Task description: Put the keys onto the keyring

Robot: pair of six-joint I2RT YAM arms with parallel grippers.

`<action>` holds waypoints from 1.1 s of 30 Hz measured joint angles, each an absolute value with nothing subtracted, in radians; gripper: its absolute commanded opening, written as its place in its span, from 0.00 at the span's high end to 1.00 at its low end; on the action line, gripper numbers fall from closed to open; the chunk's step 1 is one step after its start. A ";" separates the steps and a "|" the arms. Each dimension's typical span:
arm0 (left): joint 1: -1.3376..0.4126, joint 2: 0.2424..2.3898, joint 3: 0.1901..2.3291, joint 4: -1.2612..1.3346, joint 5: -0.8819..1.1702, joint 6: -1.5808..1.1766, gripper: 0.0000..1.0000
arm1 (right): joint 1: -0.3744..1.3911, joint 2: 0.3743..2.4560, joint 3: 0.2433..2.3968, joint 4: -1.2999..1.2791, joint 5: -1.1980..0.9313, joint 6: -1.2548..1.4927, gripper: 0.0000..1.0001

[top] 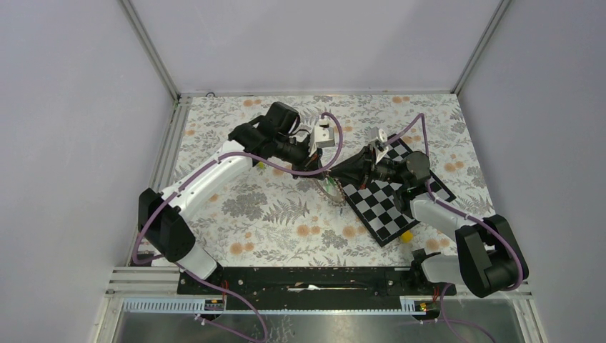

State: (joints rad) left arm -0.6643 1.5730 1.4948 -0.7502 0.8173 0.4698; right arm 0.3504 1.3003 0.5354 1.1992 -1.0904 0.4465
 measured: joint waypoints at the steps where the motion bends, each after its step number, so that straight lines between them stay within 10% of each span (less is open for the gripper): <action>1: -0.664 1.572 1.495 -0.751 0.814 0.470 1.00 | 0.350 1.298 0.535 1.195 -1.090 0.441 1.00; 33: -0.658 1.541 1.529 -0.768 0.798 0.466 0.68 | 0.350 1.285 0.535 1.177 -1.090 0.397 1.00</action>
